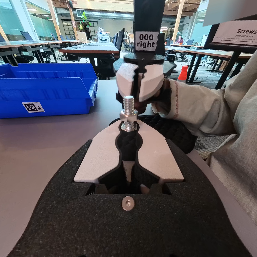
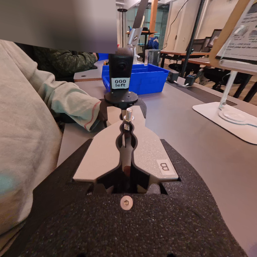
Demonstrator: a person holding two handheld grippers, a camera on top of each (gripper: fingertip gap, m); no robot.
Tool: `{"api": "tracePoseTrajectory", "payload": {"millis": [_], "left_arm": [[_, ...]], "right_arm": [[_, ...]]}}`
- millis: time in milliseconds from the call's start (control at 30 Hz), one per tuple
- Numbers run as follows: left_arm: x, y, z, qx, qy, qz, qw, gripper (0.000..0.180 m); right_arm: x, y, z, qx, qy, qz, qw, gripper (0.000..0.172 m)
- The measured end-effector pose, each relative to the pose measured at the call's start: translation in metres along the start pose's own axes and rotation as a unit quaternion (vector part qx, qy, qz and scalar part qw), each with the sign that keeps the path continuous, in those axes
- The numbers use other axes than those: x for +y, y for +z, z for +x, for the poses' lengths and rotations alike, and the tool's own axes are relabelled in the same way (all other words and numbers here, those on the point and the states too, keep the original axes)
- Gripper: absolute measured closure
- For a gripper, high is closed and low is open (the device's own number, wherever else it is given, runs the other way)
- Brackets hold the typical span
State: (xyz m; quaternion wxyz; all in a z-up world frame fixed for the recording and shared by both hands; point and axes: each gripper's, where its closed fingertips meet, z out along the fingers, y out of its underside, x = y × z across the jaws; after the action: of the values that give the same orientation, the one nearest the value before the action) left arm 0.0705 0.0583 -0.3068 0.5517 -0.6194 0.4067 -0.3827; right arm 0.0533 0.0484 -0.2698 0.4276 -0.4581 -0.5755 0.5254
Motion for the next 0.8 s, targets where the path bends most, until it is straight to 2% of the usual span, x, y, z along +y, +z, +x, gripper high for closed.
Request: {"api": "tracePoseTrajectory", "payload": {"millis": [133, 233, 333, 400, 567, 800], "left_arm": [[0.002, 0.001, -0.002, -0.007, -0.004, -0.008, 1.0, 0.167], [0.004, 0.003, -0.003, -0.012, -0.003, -0.018, 1.0, 0.167], [0.006, 0.004, -0.003, -0.013, -0.001, -0.023, 1.0, 0.167], [0.006, 0.003, -0.003, -0.013, -0.001, -0.023, 1.0, 0.167], [0.003, 0.002, -0.006, -0.019, -0.011, -0.012, 1.0, 0.166], [-0.003, -0.004, -0.022, -0.06, -0.049, 0.017, 0.997, 0.128]], "right_arm": [[-0.015, -0.002, 0.005, 0.032, -0.014, 0.005, 0.999, 0.155], [-0.006, 0.008, 0.007, 0.047, -0.028, -0.059, 0.997, 0.153], [0.002, 0.015, 0.006, 0.038, -0.022, -0.099, 0.994, 0.154], [0.002, 0.016, 0.006, 0.034, -0.02, -0.102, 0.994, 0.163], [0.001, 0.013, 0.011, 0.043, 0.006, -0.1, 0.994, 0.163], [-0.006, -0.01, 0.052, 0.122, 0.032, -0.131, 0.983, 0.163]]}}
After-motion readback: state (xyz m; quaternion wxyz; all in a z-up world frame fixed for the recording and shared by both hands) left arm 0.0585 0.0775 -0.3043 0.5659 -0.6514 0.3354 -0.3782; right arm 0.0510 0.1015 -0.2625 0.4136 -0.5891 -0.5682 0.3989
